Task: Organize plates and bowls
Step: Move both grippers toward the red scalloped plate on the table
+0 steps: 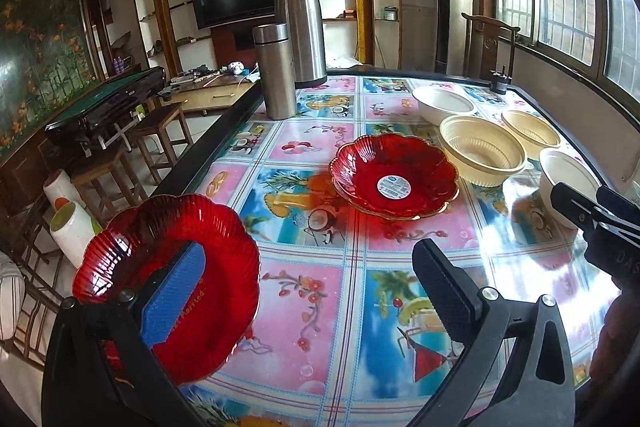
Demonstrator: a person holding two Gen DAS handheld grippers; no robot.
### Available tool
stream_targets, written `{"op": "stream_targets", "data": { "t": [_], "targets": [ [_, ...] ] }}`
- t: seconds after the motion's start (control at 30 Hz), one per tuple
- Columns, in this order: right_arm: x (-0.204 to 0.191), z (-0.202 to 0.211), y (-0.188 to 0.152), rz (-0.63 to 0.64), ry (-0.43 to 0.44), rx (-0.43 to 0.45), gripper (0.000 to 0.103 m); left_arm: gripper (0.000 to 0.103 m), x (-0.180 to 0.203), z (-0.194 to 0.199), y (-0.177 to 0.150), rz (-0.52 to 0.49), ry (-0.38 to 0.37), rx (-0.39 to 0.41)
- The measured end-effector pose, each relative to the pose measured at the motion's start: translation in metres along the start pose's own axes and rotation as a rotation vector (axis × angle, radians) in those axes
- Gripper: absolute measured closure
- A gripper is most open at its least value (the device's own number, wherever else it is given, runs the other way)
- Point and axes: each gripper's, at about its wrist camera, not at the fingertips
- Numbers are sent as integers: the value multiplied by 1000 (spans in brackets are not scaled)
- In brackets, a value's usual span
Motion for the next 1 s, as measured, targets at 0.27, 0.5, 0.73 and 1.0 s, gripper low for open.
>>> {"op": "stream_targets", "data": {
  "t": [0.27,0.5,0.73,1.0],
  "targets": [
    [-9,-36,14,-44,71,-20,0,0,-10,-19,18,-12,33,-9],
    [-20,-64,21,-113,157,-42,0,0,-17,-39,34,-31,75,-21],
    [-20,-90,23,-199,248,-82,0,0,-19,-68,49,-53,118,-58],
    [-20,-110,23,-211,281,-105,0,0,-21,-100,60,16,79,-159]
  ]
}}
Point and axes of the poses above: each gripper's, at about its wrist camera, not at the fingertips, and z roughly against the way its jaws point, x to its right, y to its top, and after that the axes turned 7 degrees about -y, right-handed
